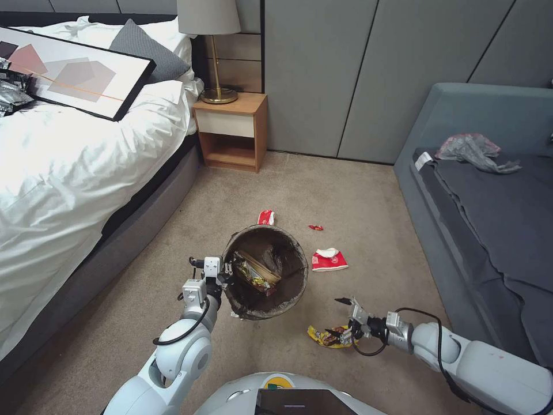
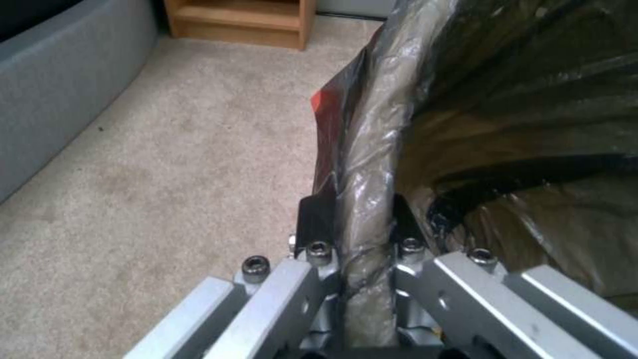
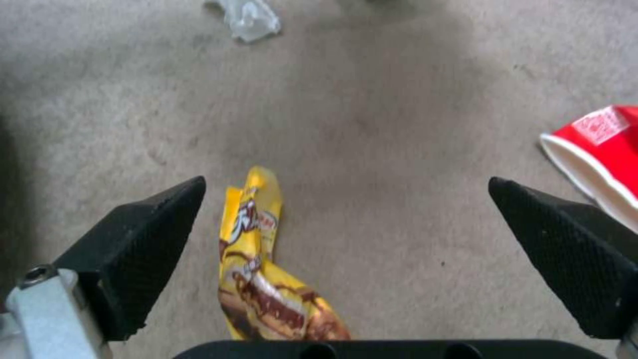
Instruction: Pick up the trash bin, then pick up the garbage from the floor and place it into the trash bin.
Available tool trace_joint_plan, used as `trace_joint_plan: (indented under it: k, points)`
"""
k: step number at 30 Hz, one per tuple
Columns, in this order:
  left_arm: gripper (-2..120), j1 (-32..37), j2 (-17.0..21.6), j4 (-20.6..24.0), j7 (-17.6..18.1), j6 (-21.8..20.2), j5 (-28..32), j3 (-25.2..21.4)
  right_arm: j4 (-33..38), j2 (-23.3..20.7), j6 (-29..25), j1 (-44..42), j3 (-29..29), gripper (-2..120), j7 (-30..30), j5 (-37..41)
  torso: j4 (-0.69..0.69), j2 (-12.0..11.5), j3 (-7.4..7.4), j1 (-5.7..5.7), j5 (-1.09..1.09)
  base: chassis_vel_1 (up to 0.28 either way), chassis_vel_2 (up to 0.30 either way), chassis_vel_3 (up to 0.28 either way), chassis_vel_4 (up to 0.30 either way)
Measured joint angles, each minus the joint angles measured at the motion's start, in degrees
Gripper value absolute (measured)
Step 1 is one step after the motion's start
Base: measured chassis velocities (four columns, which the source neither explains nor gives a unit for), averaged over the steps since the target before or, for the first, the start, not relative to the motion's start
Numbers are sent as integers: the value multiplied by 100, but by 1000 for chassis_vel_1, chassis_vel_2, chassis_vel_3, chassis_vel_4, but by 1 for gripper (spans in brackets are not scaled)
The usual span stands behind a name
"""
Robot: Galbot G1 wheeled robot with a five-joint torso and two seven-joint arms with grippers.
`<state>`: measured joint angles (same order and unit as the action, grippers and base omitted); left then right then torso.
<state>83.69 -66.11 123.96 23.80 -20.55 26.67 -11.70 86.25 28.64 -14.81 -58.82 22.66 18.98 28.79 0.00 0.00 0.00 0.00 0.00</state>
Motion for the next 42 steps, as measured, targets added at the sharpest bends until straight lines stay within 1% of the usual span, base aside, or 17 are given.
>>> trace_joint_plan:
  k: [10,17,33,35,36,42]
  points:
    - [0,10,-39,17,0,0,-5,-2,-231,222,-20,-56,68,100,-72,-149,0,0,0,0,-1,0,0,0,0]
    - [0,1,-52,24,-1,0,-6,-13,-556,531,-23,15,213,100,-138,-273,0,0,0,0,1,0,0,0,0]
    - [0,-49,-76,-5,-2,1,4,-13,-1112,1058,-10,225,466,100,-242,-431,0,0,0,0,0,0,0,0,0]
    - [0,-57,-68,-5,-2,1,11,-15,-1298,1218,-24,236,483,100,-262,-523,0,0,0,0,-2,0,0,0,0]
    - [0,-59,-66,-5,-3,1,14,-16,-1337,1255,-26,238,486,100,-266,-538,0,0,0,0,2,0,0,0,0]
    - [0,-63,-66,-4,-2,2,17,-19,-1456,1352,-31,245,494,100,-276,-586,0,0,0,0,-1,0,0,0,0]
